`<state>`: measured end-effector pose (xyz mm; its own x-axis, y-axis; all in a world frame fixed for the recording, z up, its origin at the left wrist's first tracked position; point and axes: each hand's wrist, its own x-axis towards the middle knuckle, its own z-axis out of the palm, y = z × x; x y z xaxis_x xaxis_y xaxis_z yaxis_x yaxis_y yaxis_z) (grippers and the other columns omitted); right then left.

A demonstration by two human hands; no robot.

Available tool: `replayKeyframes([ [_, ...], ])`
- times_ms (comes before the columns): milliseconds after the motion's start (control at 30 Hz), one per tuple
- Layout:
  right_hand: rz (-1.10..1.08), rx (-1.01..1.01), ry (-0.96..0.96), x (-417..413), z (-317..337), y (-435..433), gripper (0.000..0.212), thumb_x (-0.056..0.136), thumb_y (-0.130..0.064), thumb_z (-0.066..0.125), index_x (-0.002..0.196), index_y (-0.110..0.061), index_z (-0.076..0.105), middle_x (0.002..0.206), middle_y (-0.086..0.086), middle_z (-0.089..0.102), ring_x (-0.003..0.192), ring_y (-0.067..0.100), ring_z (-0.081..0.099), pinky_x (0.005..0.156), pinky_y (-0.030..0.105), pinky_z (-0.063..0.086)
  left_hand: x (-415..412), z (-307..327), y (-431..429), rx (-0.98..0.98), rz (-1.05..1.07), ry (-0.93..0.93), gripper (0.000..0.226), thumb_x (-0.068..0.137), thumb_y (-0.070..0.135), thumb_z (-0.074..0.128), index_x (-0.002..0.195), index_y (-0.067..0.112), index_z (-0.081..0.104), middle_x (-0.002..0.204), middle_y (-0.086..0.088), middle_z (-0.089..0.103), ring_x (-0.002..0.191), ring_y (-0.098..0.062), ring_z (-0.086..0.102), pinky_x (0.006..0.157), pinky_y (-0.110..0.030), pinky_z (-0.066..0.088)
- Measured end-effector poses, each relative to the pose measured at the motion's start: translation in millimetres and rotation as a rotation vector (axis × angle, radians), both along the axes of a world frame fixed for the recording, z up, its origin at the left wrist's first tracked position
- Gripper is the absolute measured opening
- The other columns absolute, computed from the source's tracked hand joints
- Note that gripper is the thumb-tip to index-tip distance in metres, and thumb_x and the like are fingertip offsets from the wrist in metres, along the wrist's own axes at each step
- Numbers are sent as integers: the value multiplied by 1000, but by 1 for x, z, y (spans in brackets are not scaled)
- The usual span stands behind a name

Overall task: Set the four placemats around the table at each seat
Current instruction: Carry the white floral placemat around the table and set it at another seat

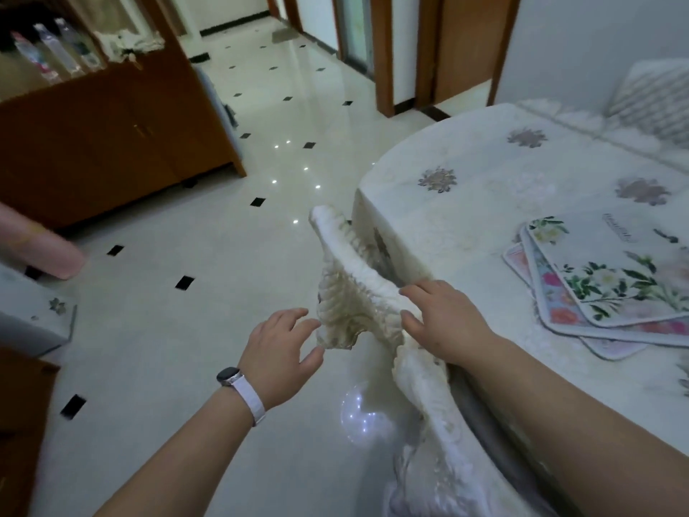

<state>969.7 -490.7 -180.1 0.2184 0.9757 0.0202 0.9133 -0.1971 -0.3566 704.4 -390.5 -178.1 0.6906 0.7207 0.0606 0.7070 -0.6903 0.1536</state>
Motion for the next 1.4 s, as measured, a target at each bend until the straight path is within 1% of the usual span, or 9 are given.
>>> replayKeyframes([
  [167,-175,-52,-15,37,-6,-25,35,89,-33,48,119,-19,60,115,1,61,101,26,54,80,39,48,70,-7,26,-32,-202,-19,46,79,48,46,110,21,67,122,-7,63,111,-30,57,88,-45,47],
  [400,-413,-97,-1,69,-16,-47,41,94,-36,47,132,-21,55,130,-1,57,115,24,52,93,38,45,149,-21,62,-69,-449,-20,44,79,47,48,108,22,68,121,-7,64,110,-28,58,86,-44,49],
  [533,-530,-141,2,83,-24,-40,41,95,-36,47,133,-22,54,132,-1,56,116,24,52,94,38,45,187,-30,97,-103,-572,-42,43,80,45,48,106,18,70,118,-5,65,108,-26,59,86,-44,51],
  [700,-757,-174,53,106,-22,-9,42,96,-36,45,135,-20,53,136,1,53,121,25,50,98,40,42,235,-43,149,-194,-713,-61,45,81,45,46,108,19,70,122,-6,64,110,-25,58,89,-42,50],
  [800,-857,-210,47,117,-19,5,42,96,-36,45,135,-20,53,137,0,53,123,24,49,99,41,43,268,-50,181,-246,-803,-56,47,81,46,46,110,17,69,122,-7,64,112,-28,57,90,-45,50],
  [933,-964,-245,15,120,-18,15,41,95,-34,48,132,-19,55,133,1,56,119,24,51,95,40,46,324,-51,215,-248,-925,-69,51,81,47,45,111,13,69,117,-11,65,108,-32,59,85,-45,52],
  [1067,-1055,-272,-14,114,-16,13,38,93,-34,48,128,-20,57,125,0,59,110,23,54,87,38,49,366,-47,221,-215,-1081,-47,52,82,47,43,116,14,66,119,-10,64,108,-31,58,86,-42,51],
  [1267,-1171,-318,-45,108,-7,-1,37,94,-36,45,126,-22,56,124,0,58,110,23,53,88,39,49,410,-44,207,-167,-1235,-26,52,81,47,41,114,16,66,118,-8,65,106,-30,59,81,-41,52],
  [1400,-1225,-299,-35,114,-8,-13,40,95,-37,46,131,-22,55,128,0,58,112,22,53,88,37,49,437,-47,196,-147,-1291,6,56,80,48,37,115,16,66,118,-7,65,105,-30,59,81,-40,51],
])
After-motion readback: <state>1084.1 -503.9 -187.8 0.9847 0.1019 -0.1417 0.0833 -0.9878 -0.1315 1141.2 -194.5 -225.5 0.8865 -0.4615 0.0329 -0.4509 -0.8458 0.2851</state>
